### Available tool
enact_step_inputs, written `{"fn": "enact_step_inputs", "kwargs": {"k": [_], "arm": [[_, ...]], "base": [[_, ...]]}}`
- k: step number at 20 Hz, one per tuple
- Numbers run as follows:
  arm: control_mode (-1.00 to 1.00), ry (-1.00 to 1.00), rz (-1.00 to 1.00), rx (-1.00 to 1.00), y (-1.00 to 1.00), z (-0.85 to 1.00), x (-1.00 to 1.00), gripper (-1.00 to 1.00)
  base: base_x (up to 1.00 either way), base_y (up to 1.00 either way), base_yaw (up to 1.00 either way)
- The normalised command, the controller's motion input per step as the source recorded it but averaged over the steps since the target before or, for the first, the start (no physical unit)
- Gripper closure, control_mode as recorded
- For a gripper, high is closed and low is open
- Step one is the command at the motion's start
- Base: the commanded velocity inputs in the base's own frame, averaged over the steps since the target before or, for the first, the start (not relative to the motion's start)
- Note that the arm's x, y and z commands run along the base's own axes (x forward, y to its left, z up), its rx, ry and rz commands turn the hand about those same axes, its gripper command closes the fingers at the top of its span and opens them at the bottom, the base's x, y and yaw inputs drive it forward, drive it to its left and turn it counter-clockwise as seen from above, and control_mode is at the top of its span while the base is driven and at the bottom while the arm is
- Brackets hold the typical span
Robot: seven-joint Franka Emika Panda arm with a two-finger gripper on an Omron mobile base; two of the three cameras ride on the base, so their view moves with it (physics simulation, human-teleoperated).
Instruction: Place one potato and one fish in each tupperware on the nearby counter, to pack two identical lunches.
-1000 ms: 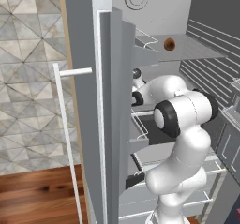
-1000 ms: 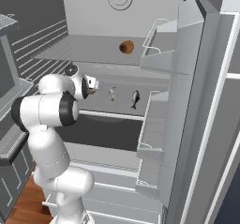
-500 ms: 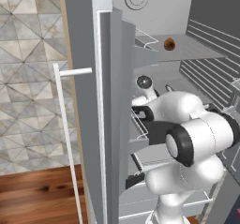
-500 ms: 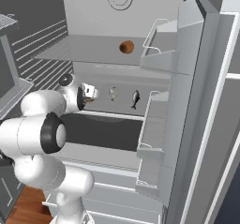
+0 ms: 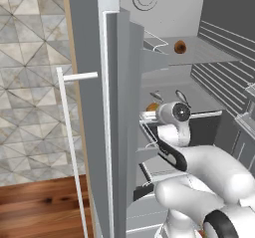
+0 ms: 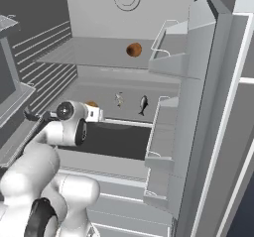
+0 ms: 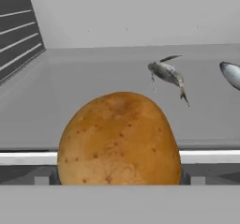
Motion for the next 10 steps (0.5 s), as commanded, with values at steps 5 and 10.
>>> {"fn": "enact_step_inputs", "kwargs": {"k": [5, 10], "arm": [[-1.00, 0.00, 0.12, 0.00, -0.18, 0.91, -1.00, 1.00], [-1.00, 0.00, 0.08, 0.00, -0.28, 1.00, -0.95, 1.00]], "base": [[0.00, 0.00, 0.00], [0.00, 0.00, 0.00]]}}
